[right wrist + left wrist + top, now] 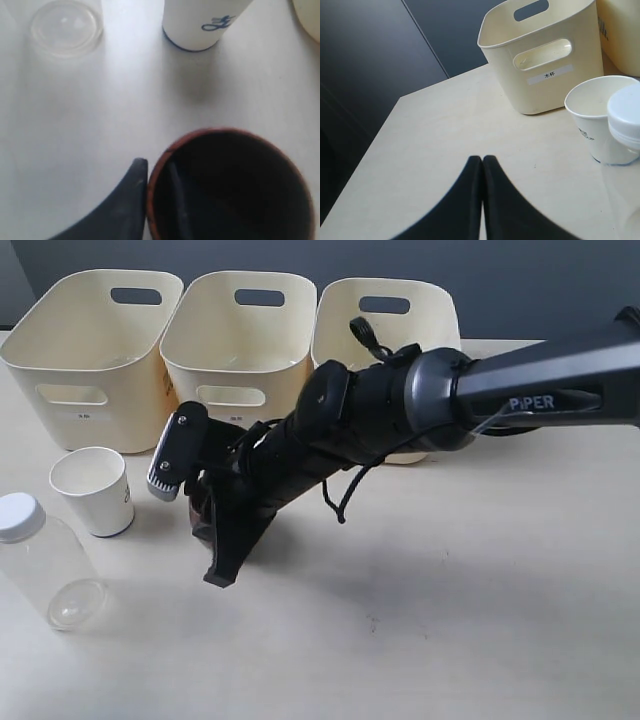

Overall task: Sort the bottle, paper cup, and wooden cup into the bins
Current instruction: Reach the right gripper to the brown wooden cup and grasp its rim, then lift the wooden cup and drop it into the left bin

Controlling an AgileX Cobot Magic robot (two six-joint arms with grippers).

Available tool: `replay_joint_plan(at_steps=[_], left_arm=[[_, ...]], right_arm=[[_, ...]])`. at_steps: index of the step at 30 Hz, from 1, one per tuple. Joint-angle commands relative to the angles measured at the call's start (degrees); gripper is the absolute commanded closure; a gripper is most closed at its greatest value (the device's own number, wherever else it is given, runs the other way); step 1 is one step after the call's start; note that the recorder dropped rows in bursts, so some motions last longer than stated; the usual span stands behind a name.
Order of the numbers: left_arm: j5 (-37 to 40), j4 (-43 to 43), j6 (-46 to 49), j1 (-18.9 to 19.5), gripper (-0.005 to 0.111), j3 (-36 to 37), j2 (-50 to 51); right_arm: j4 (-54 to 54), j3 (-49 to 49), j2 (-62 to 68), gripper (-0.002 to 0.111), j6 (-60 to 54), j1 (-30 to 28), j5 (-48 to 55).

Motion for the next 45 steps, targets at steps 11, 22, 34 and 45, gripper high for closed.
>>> replay_joint_plan(at_steps=[11, 22, 34, 45], left_arm=[[-0.5, -0.1, -0.1, -0.3, 0.107, 0.1, -0.2], [-0.5, -0.1, -0.1, -0.3, 0.107, 0.1, -0.2], [-0.5, -0.1, -0.1, -0.3, 0.107, 0.1, -0.2], [-0.5, -0.1, -0.1, -0.3, 0.107, 0.1, -0.2]], right_arm=[[-14.2, -0.3, -16.5, 0.109, 13.7, -0.2, 1.9], [-14.7, -4.7, -23.6, 0.109, 16.2, -0.1, -7.6], [-15.2, -39.7, 2.1, 0.109, 15.1, -0.2, -2.8], [-13.5, -70.3, 28.2, 0.109, 17.2, -4.0, 9.0]])
